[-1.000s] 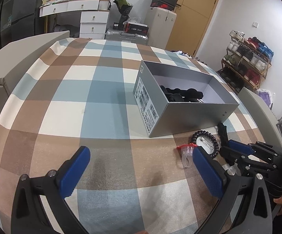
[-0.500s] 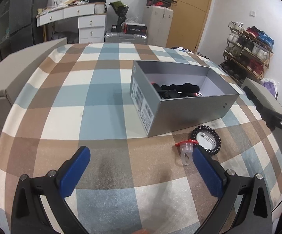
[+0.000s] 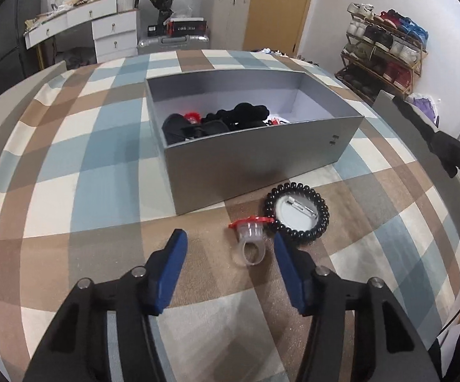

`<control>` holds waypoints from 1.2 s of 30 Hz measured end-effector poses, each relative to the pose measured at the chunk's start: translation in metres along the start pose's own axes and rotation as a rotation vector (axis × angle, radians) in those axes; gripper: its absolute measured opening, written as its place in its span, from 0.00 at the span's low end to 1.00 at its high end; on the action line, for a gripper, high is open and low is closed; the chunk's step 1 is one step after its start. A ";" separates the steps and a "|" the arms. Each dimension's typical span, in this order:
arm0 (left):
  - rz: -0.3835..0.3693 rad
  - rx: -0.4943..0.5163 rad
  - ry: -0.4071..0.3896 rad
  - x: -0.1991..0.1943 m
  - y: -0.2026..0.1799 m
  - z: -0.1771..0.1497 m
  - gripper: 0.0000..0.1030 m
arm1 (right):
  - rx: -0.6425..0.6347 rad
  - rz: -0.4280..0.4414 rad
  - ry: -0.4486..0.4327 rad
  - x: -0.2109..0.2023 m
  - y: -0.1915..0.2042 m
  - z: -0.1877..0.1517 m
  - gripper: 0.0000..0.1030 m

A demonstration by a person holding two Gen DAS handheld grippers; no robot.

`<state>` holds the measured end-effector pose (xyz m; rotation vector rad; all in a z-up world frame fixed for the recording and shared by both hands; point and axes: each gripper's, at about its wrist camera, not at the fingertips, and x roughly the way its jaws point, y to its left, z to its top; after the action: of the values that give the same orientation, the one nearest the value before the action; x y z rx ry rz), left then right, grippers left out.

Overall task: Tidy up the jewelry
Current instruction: 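Grasp the black plastic stand with the right gripper while the left grasps the red-based piece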

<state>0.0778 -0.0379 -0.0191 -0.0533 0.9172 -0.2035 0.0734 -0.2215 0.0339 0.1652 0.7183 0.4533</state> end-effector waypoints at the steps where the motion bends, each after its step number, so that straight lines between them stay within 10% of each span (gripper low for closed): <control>1: 0.002 -0.004 -0.002 0.000 0.000 0.001 0.48 | 0.006 0.001 -0.008 -0.001 -0.002 0.001 0.20; 10: 0.010 0.030 -0.006 0.003 -0.011 0.001 0.12 | 0.039 0.025 0.004 0.003 -0.012 0.000 0.20; 36: 0.019 0.008 -0.260 -0.054 -0.004 0.031 0.12 | 0.059 0.076 -0.054 0.002 -0.004 -0.003 0.20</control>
<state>0.0695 -0.0326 0.0423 -0.0627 0.6575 -0.1780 0.0744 -0.2247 0.0296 0.2598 0.6748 0.4989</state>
